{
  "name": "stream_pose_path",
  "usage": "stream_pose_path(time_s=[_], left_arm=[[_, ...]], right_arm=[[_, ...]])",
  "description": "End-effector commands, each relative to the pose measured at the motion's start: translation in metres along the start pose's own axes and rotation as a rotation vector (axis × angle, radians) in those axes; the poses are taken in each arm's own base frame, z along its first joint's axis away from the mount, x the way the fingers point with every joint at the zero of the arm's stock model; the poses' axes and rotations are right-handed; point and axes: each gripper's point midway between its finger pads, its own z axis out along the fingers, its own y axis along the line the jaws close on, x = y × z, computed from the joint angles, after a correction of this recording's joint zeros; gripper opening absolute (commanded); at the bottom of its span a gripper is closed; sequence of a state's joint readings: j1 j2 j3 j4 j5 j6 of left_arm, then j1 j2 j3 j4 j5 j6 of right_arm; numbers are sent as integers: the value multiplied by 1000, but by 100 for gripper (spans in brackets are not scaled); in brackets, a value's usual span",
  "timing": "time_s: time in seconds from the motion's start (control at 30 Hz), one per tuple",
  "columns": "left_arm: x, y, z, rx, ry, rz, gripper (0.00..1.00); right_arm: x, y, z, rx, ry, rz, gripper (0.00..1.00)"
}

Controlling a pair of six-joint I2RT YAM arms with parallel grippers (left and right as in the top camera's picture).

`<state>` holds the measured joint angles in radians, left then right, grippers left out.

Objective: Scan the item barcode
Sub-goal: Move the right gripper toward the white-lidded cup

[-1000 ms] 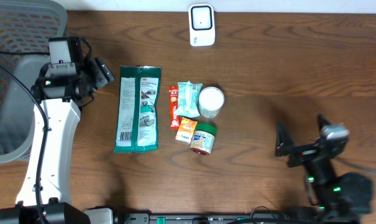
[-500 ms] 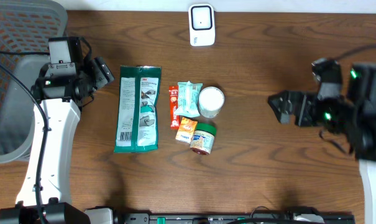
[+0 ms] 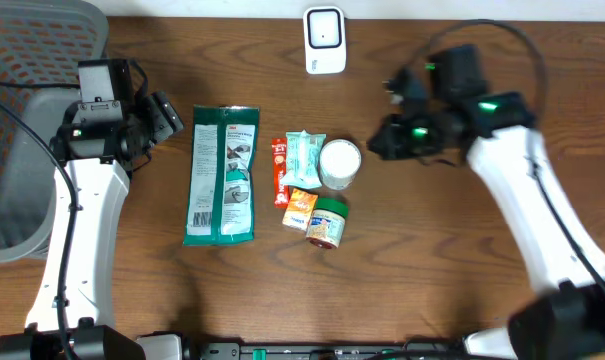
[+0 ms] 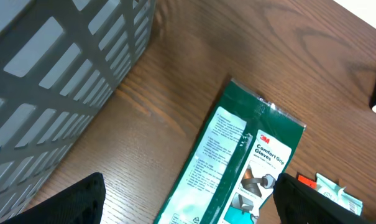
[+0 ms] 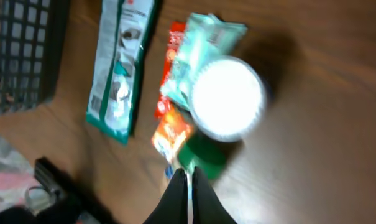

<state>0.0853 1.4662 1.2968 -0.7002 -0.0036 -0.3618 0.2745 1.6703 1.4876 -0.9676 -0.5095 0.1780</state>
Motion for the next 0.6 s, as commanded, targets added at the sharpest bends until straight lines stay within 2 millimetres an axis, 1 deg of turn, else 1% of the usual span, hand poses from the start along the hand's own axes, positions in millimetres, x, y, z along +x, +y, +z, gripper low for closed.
stream_pose_path(time_s=[0.0, 0.1, 0.2, 0.27, 0.43, 0.57], left_arm=[[-3, 2, 0, -8, -7, 6, 86], [-3, 2, 0, -9, -6, 6, 86], [-3, 2, 0, -9, -6, 6, 86], [-3, 2, 0, -9, -6, 6, 86], [-3, 2, 0, -8, -7, 6, 86], [-3, 2, 0, -8, -7, 6, 86]], right_arm=[[-3, -2, 30, -12, 31, 2, 1], [-8, -22, 56, 33, 44, 58, 1], [-12, -35, 79, 39, 57, 73, 1], [-12, -43, 91, 43, 67, 80, 1], [-8, -58, 105, 65, 91, 103, 1], [-2, -79, 102, 184, 106, 116, 1]])
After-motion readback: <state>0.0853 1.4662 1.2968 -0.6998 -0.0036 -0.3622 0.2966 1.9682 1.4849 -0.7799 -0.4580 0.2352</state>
